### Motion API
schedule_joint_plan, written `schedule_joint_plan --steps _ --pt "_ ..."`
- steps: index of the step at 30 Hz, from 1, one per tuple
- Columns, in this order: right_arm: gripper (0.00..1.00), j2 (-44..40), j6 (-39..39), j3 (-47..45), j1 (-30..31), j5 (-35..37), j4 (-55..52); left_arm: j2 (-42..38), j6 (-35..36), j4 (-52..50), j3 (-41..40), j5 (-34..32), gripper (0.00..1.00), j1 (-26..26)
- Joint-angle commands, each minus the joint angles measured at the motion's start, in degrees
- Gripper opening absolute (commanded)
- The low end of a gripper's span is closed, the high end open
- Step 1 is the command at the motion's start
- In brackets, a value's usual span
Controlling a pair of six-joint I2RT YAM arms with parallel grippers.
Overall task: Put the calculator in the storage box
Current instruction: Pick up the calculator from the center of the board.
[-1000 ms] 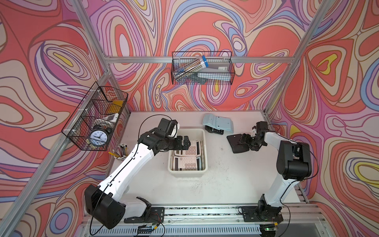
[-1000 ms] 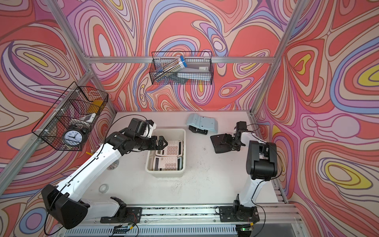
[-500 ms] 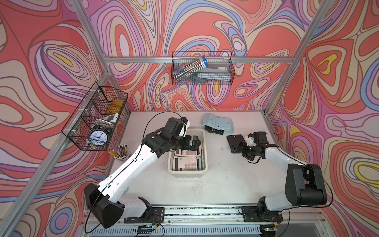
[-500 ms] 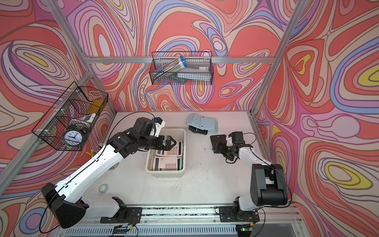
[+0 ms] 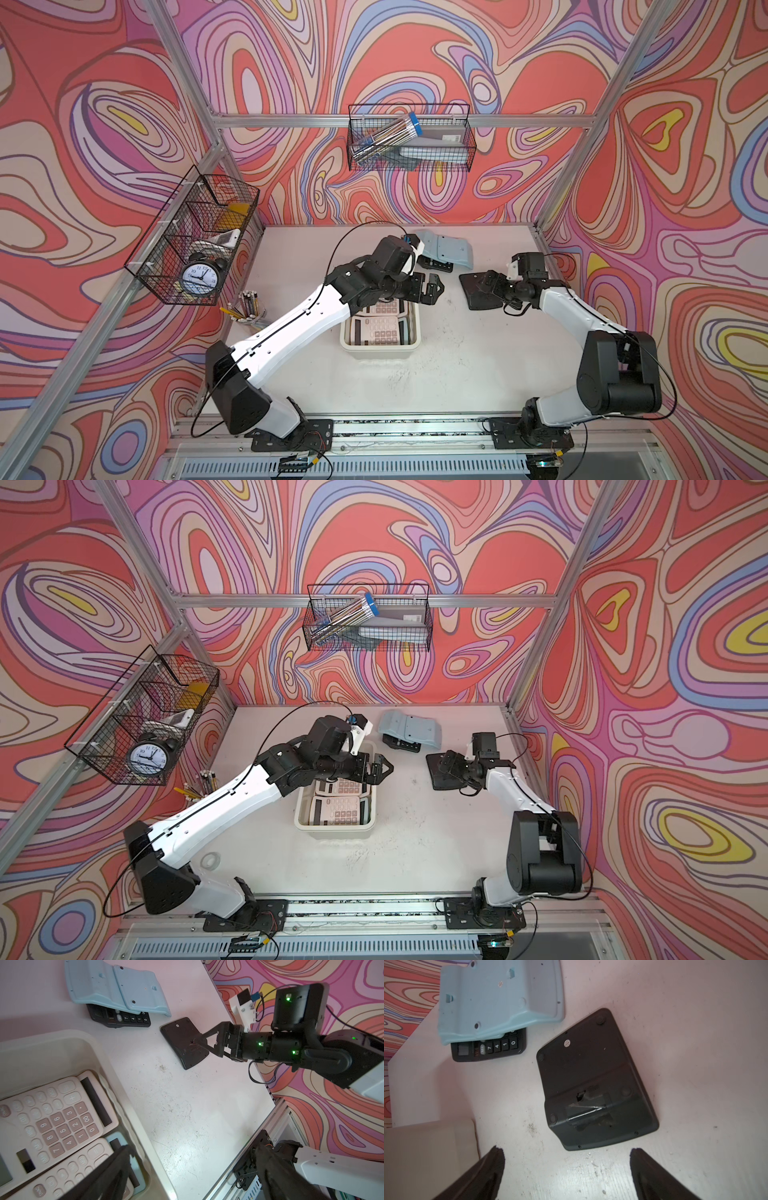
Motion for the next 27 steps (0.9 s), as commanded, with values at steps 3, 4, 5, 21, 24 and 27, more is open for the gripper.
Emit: schedule_joint_plan --steps 3,4,5,21,24,27 --pt "0.97 5.1 0.2 3.9 -4.8 2.1 2.0 8.6 0.3 1.4 8.7 -0.5 0.99 -0.7" --pt "0.97 6.4 0.5 4.4 -5.7 1.8 2.9 10.9 0.5 1.0 10.7 -1.0 0.99 -0.6" --pt "0.97 7.9 0.6 5.2 -6.4 1.1 3.2 12.8 0.6 0.7 12.5 -1.3 0.99 -0.6" --pt "0.93 16.8 1.4 3.0 -7.7 -10.7 8.2 47.8 -6.0 0.2 39.8 4.3 0.98 1.2" --pt "0.91 15.7 2.3 0.4 -7.7 -13.3 10.0 52.1 -8.0 0.9 42.9 7.5 0.94 2.1" --pt "0.9 14.8 2.9 -1.7 -7.7 -14.9 11.3 55.1 -8.7 1.0 45.6 9.3 0.89 2.4"
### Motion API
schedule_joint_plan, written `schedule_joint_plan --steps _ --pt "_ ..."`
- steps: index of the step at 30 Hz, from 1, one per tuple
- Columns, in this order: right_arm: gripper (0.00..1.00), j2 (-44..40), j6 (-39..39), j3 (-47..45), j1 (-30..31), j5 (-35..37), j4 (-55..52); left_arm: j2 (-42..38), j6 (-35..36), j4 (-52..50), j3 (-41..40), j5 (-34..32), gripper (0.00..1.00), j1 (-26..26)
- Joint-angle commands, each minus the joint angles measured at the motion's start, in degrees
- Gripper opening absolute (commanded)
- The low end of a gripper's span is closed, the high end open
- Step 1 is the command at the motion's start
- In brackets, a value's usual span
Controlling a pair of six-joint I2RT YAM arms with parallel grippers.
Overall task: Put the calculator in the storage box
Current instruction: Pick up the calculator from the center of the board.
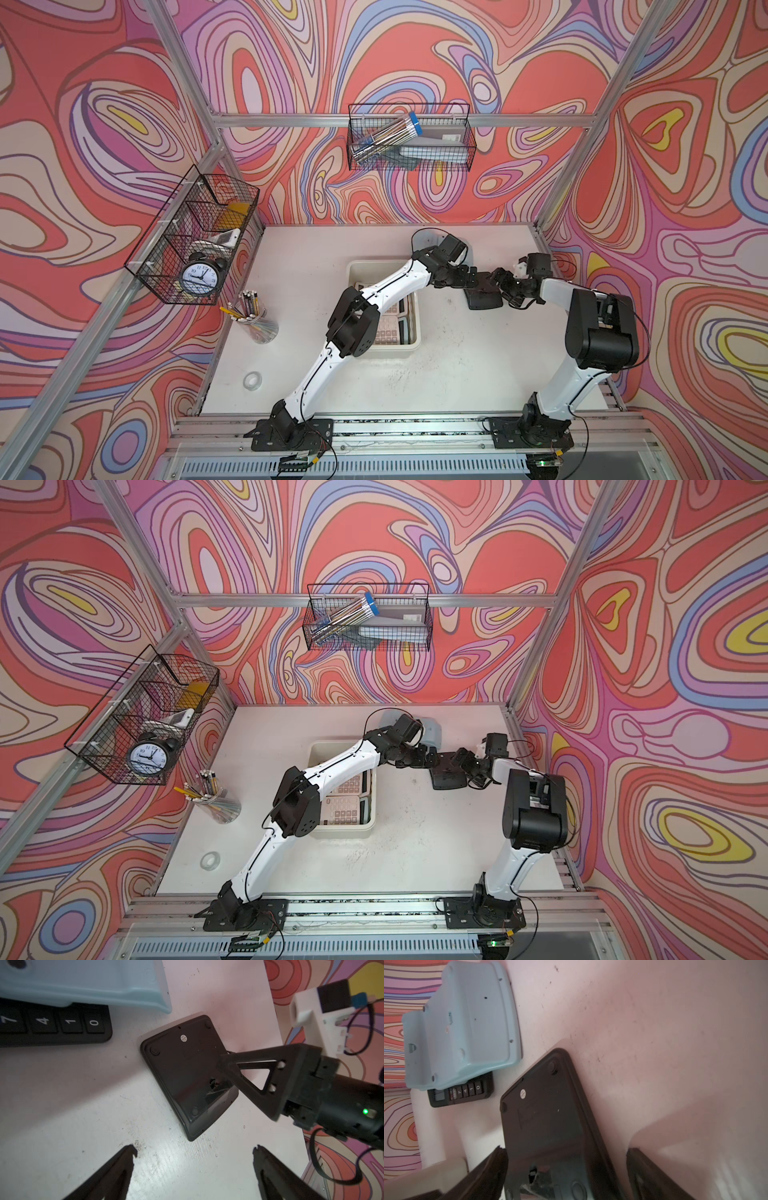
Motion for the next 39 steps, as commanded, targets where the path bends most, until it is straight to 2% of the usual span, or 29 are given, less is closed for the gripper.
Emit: schedule_joint_plan --steps 1,5,11,15,22,27,36,39 --pt "0.89 -0.5 1.4 -3.4 0.1 -3.1 -0.4 2.2 -2.0 0.5 3.4 3.6 0.87 0.7" --pt "0.87 -1.2 2.0 -5.0 0.1 -4.6 0.5 3.8 -2.3 0.6 3.5 4.1 0.78 0.6" --pt "0.83 -3.5 3.8 -8.2 0.1 -7.6 3.3 6.5 -3.3 0.7 3.3 4.8 0.76 1.0" --pt "0.8 -3.7 5.1 -9.9 0.1 -9.3 5.8 8.2 -4.8 2.9 3.6 7.4 0.75 2.1" --pt "0.76 -2.7 8.7 -11.9 0.1 -14.2 11.7 9.8 -6.6 5.9 3.9 12.8 0.63 3.0" --pt "0.69 -3.9 12.3 -13.1 0.1 -18.2 16.1 9.6 -8.4 8.0 3.0 16.4 0.52 3.0" --pt "0.5 -10.7 14.9 -14.3 0.1 -19.9 16.8 4.7 -8.8 11.1 -2.7 17.1 0.49 3.1" --pt "0.41 -13.8 15.2 -15.0 0.1 -19.6 15.7 2.7 -8.6 11.9 -4.8 17.0 0.49 3.1"
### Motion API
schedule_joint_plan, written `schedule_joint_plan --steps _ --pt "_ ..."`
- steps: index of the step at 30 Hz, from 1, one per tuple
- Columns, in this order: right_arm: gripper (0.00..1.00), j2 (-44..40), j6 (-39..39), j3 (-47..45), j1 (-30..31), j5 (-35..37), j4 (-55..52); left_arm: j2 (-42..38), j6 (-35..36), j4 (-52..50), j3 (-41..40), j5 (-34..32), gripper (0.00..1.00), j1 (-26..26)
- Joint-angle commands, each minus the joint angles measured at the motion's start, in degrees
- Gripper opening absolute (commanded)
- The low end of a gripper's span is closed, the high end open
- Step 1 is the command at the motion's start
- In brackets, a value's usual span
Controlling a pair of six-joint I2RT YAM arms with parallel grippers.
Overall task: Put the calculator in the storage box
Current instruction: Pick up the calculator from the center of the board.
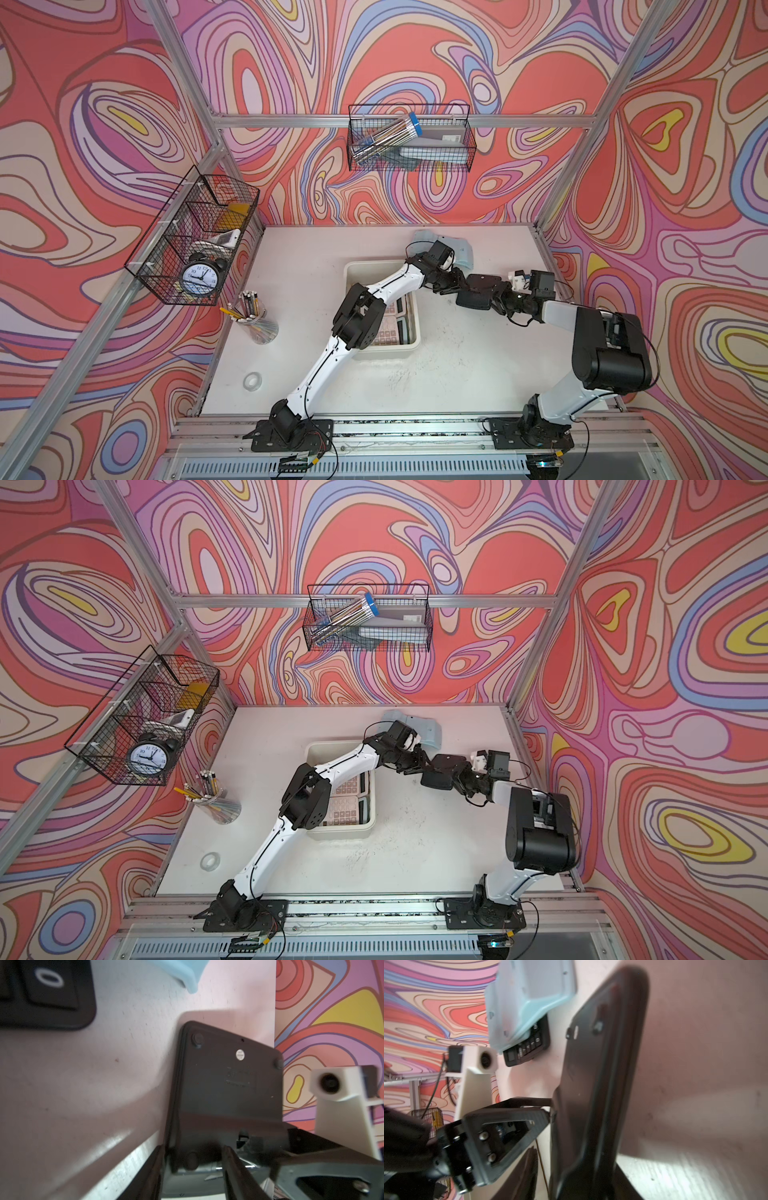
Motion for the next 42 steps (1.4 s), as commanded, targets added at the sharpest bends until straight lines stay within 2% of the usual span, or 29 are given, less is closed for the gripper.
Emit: schedule_joint_plan --steps 1,5,9,18,24,27,32,42 --pt "0.37 -4.6 0.5 -0.9 0.2 -1.9 0.8 -4.6 0.2 1.0 -2.6 1.4 0.5 -0.6" --pt "0.27 -9.3 -0.5 -1.3 0.3 -0.4 -2.3 -8.3 0.7 1.0 -4.8 0.9 0.51 -0.5" --pt "0.24 -13.3 -2.2 -1.4 0.2 1.2 -5.6 -12.1 1.5 -0.8 -6.1 0.2 0.55 -0.2" --pt "0.21 -21.5 -4.6 -3.4 0.7 3.4 -7.6 -24.4 3.7 -4.7 -13.0 -1.8 0.82 1.3" --pt "0.21 -25.2 -5.6 -3.1 3.9 6.7 -7.7 -32.0 6.5 -8.7 -15.6 -5.7 0.99 2.1" --pt "0.21 -26.8 -7.9 -2.2 8.8 12.7 -8.5 -35.7 7.9 -10.7 -16.6 -7.8 0.99 2.5" --pt "0.21 -27.5 -13.9 0.8 20.4 26.3 -10.8 -41.8 9.5 -11.5 -21.1 -10.4 0.99 4.6" --pt "0.23 -27.7 -28.5 5.8 41.8 53.8 -11.9 -49.8 8.9 -12.4 -25.5 -10.8 0.99 8.1"
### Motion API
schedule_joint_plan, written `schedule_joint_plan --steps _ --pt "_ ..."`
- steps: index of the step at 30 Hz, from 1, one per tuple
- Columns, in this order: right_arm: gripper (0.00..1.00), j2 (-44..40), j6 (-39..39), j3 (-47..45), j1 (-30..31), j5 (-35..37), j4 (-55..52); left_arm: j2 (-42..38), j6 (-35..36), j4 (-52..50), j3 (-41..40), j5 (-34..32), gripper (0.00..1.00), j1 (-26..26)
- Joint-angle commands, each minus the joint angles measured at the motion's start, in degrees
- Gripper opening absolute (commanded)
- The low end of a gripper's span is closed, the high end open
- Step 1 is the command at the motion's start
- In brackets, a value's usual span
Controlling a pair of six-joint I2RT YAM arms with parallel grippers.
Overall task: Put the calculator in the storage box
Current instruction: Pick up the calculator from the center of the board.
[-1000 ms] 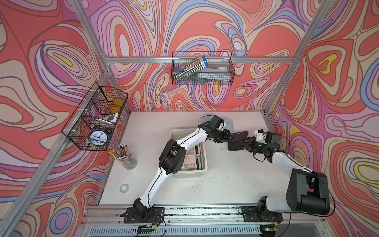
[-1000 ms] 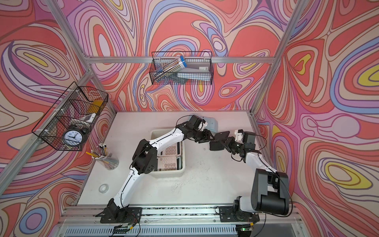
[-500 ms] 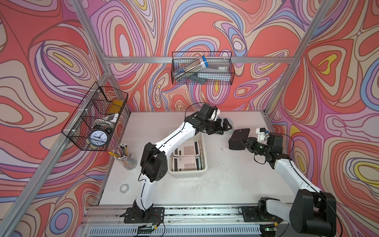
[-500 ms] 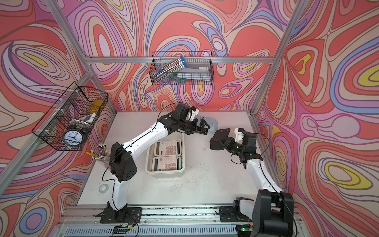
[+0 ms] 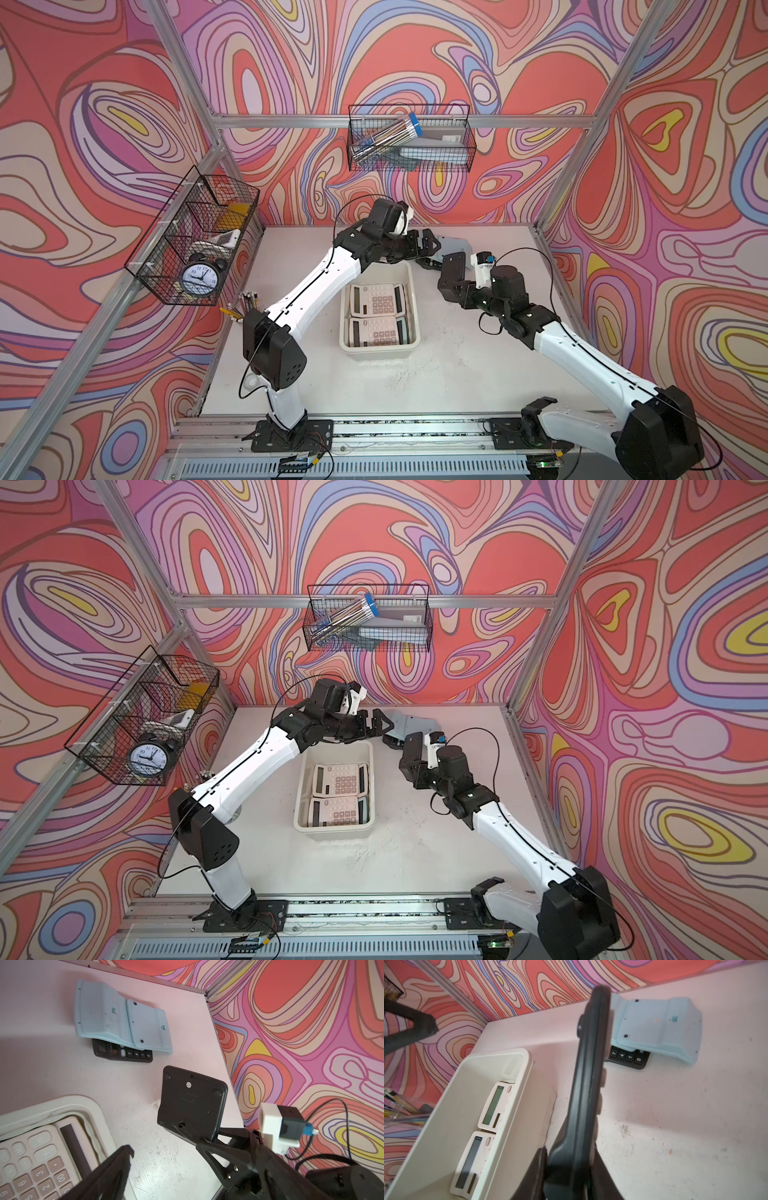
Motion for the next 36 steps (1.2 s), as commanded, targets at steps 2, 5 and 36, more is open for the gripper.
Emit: schedule_joint_plan --steps 2,5,36 --pt "0.22 -0.9 -10.9 3.2 8.9 19.4 1.5 -3.3 -0.8 -1.0 -1.0 0.1 0.99 0.5" --pt "0.23 1.3 -18.0 4.6 15.9 30.3 4.6 -4.6 -2.2 -1.5 -1.0 0.3 0.99 0.9" --pt "0.24 25.2 -63.9 8.7 34.4 57.5 42.7 -4.1 -5.9 -20.4 2.0 3.3 0.35 6.2"
